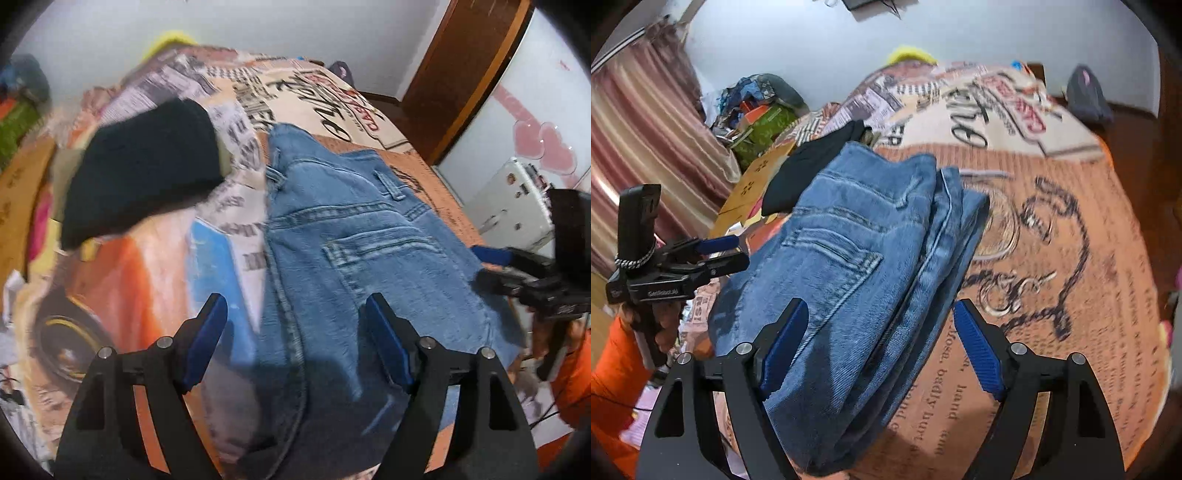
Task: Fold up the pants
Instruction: 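Lift the folded jeans with both grippers and fold them in half again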
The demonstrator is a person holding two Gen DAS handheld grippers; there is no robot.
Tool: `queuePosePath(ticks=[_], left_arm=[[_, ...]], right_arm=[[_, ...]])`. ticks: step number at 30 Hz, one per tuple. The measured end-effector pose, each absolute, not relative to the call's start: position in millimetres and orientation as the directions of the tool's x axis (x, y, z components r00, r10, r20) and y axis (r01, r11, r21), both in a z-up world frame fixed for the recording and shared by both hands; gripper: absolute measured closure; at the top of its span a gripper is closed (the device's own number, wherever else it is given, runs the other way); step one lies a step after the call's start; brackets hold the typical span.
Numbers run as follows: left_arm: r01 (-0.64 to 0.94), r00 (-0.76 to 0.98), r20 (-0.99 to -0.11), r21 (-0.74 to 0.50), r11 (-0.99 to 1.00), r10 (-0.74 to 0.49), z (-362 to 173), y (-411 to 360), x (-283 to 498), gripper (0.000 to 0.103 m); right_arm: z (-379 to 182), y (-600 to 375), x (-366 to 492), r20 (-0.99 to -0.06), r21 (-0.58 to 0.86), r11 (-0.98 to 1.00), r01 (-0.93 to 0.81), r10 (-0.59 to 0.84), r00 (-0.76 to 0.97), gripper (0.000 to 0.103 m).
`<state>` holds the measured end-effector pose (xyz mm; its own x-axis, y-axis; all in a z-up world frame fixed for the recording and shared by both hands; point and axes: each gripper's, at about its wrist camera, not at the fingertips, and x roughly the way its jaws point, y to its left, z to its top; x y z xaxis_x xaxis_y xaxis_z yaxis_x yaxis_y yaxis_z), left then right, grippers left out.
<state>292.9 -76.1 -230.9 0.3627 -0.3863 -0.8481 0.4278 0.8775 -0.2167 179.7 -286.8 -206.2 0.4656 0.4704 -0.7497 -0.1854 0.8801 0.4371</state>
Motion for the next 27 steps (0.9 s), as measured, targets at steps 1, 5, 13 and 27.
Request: queuePosePath(ticks=[1,5,13,27], left_arm=[[0.428,0.354,-0.850,-0.223,0.876,-0.389,-233,-78,296,0.026],[0.438,0.319,-0.858,-0.242,0.866,-0.402,-244,-87,309,0.024],[0.432,0.226,-0.873,-0.308,0.848,-0.432,-261,-90,335,0.013],[0.454,0.122,-0.871,-0.377,0.807,-0.476,-275,-110,359,0.006]], right_arm=[[-212,-286,185,-0.758,0.441,0.880,-0.179,0.472,0.450,0.024],[-221,-283,194,-0.773,0.438,0.880,-0.185,0.474,0.422,0.024],[-237,-285,208,-0.752,0.506,0.841,-0.191,0.539,0.380,0.018],[-247,-280,231,-0.738,0.532,0.815,-0.229,0.579,0.346,0.005]])
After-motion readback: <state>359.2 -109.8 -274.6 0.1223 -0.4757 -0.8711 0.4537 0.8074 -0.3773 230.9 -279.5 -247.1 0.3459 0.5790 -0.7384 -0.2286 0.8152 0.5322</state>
